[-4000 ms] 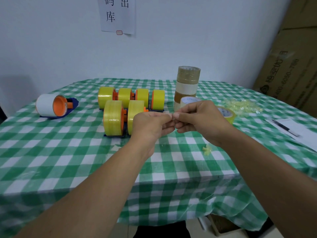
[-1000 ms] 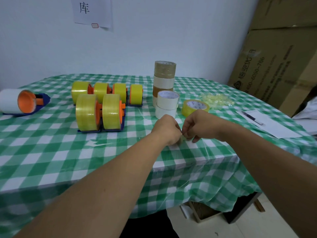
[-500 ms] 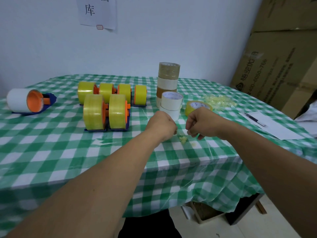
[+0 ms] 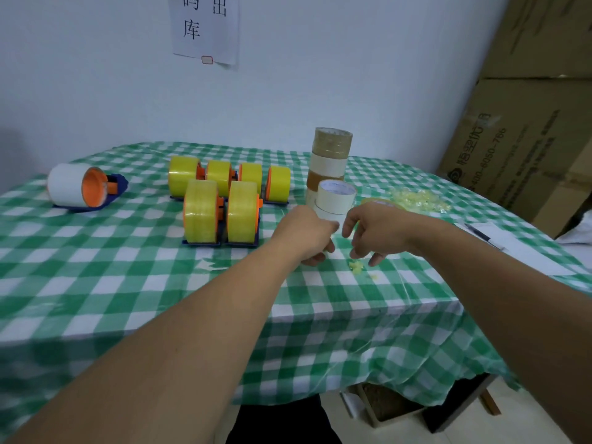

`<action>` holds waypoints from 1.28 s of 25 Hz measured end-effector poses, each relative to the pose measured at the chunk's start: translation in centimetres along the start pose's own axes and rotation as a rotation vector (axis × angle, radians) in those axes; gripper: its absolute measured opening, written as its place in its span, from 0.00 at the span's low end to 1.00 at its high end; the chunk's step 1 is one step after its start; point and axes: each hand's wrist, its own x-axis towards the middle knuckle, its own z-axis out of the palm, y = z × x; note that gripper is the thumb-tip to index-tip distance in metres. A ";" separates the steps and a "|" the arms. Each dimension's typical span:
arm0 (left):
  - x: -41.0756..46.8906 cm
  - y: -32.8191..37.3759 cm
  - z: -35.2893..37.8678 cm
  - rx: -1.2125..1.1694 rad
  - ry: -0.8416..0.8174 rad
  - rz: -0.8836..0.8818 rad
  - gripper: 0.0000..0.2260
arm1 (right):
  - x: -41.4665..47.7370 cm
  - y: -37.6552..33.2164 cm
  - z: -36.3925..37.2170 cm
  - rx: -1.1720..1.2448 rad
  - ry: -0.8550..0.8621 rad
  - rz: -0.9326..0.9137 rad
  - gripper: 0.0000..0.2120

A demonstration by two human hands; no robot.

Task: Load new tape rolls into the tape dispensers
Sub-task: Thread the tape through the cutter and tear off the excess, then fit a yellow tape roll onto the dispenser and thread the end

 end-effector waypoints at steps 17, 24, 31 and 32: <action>-1.1 -2.4 -19.0 -0.222 0.503 -0.086 0.11 | 5.5 -18.5 1.3 0.175 0.176 -0.419 0.11; 2.2 -7.8 -27.4 0.093 0.800 -0.384 0.24 | 9.8 -25.3 3.7 0.144 0.078 -0.524 0.15; 6.8 -11.4 -30.4 0.199 0.924 -0.539 0.36 | 13.3 -29.0 6.7 0.129 -0.035 -0.561 0.09; 7.2 -11.9 -30.5 0.196 0.927 -0.560 0.40 | 13.7 -29.2 6.9 0.129 -0.048 -0.571 0.08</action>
